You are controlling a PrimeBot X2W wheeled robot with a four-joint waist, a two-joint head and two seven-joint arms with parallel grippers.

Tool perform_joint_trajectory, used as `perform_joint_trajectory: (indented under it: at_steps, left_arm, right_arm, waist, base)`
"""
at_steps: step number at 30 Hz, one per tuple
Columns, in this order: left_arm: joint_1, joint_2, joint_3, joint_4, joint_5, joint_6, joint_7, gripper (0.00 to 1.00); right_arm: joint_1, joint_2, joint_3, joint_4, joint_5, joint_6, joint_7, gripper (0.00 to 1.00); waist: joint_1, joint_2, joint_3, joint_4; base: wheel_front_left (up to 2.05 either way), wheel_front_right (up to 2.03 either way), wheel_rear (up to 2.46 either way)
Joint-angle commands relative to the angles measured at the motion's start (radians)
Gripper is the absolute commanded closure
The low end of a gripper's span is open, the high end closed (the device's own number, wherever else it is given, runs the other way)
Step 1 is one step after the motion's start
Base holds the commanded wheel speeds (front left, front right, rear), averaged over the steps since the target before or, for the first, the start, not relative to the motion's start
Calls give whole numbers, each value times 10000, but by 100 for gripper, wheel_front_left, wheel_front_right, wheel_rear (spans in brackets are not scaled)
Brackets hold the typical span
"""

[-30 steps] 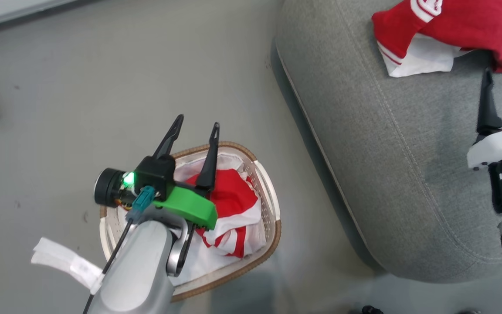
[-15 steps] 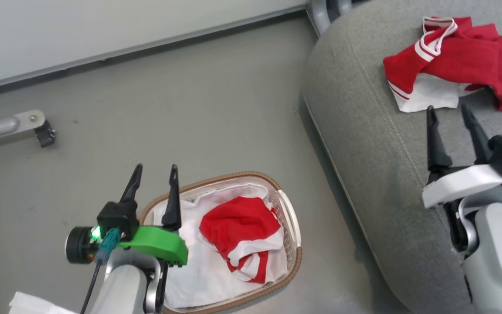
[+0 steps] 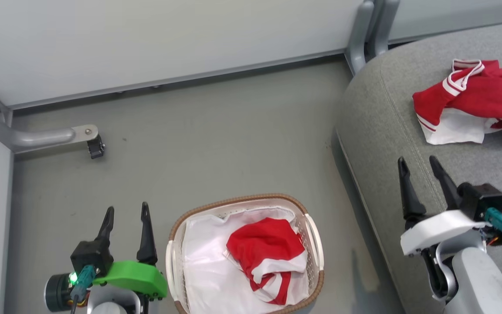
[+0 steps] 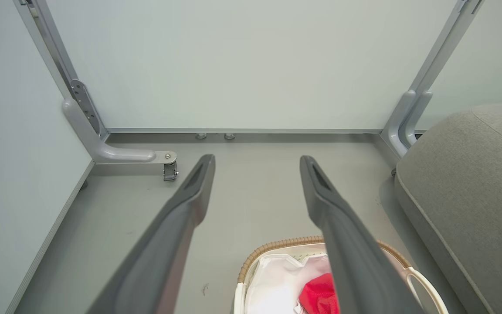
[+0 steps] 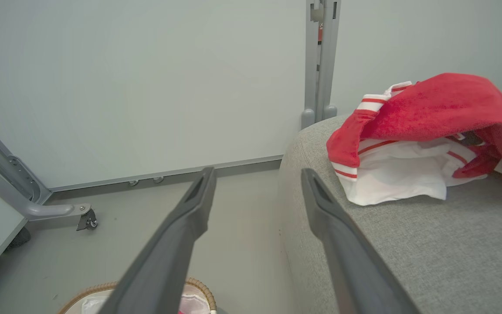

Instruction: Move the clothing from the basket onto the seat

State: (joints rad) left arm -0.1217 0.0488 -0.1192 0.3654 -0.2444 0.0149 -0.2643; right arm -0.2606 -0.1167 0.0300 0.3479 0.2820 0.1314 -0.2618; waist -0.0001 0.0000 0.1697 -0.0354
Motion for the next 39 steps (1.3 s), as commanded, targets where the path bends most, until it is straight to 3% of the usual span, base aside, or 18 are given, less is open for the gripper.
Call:
perform_joint_trajectory:
  at_steps: [1, 21, 29, 39]
  left_arm:
    - [228, 34, 90, 41, -20, 8, -1, 0]
    - [1083, 32, 165, 112, -195, -217, -3, 0]
    - [521, 32, -210, 322, -215, -287, -1, 0]
    - [-855, 35, -1378, 1186, -340, -446, -1, 0]
  right_arm:
    - [243, 3, 6, 43, -2, -14, -45, 0]
    - [1213, 395, 324, 276, -21, -14, -45, 0]
    - [697, 282, 434, -17, 75, -14, -45, 0]
    - [-591, 197, 747, -1167, 262, -14, -45, 0]
  waist:
    - [1, 0, -375, 261]
    - [1, 0, -1062, 201]
    - [1, 0, -417, -10]
    - [1, 0, 1487, -708]
  base:
    - [0, 0, 0]
    - [0, 0, 0]
    - [0, 0, 0]
    - [0, 0, 0]
